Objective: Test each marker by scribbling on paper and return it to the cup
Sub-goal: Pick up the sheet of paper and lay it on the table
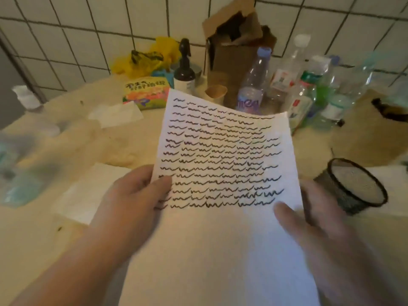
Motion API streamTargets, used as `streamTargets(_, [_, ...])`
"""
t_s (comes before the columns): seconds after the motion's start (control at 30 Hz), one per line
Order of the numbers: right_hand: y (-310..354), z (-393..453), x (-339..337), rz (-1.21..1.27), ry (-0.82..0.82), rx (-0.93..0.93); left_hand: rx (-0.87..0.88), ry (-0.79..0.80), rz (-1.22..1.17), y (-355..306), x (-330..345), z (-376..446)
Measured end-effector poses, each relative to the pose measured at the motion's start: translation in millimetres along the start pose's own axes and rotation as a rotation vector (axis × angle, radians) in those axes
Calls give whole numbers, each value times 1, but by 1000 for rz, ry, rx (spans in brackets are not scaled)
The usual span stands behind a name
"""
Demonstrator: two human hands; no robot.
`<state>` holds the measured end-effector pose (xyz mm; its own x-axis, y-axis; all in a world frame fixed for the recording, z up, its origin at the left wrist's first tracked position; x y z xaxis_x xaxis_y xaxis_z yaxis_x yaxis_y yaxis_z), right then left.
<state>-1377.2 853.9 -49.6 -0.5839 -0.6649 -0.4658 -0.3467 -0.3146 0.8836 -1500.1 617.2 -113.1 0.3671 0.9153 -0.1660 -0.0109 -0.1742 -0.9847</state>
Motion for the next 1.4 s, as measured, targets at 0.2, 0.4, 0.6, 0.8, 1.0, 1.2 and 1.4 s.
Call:
streamTargets(0.2, [-61,-116,26,5,-58,-20,36,353,137,-5,-16,-43])
streamTargets(0.4, [-91,-212,14,87,287,359,-40,560,307,25,-37,-114])
streamTargets(0.6, [-118,-235,6,163,169,478,-43,552,492,37,-34,-142])
streamTargets(0.8, [-124,-218,-6,31,184,429,106,379,597,21,-16,-131])
streamTargets(1.0, [-119,-166,-12,-98,81,421,85,413,556,-1,15,-97])
streamTargets(1.2, [-95,-115,-10,-542,95,215,222,409,700,-8,36,-47])
streamTargets(1.4, [-76,-78,8,-999,-44,49,293,317,890,9,42,-23])
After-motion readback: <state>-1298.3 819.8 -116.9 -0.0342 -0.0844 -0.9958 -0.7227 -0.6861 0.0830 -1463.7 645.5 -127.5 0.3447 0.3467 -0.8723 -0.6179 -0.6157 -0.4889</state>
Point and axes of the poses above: each hand's wrist, its own z-axis towards the middle knuckle, its own x-axis out of the palm, y = z × x, the point moved 3 cm from there along z, towards the middle knuckle, and after that the axes turned 8 degrees about x, right-handed, at the moved point
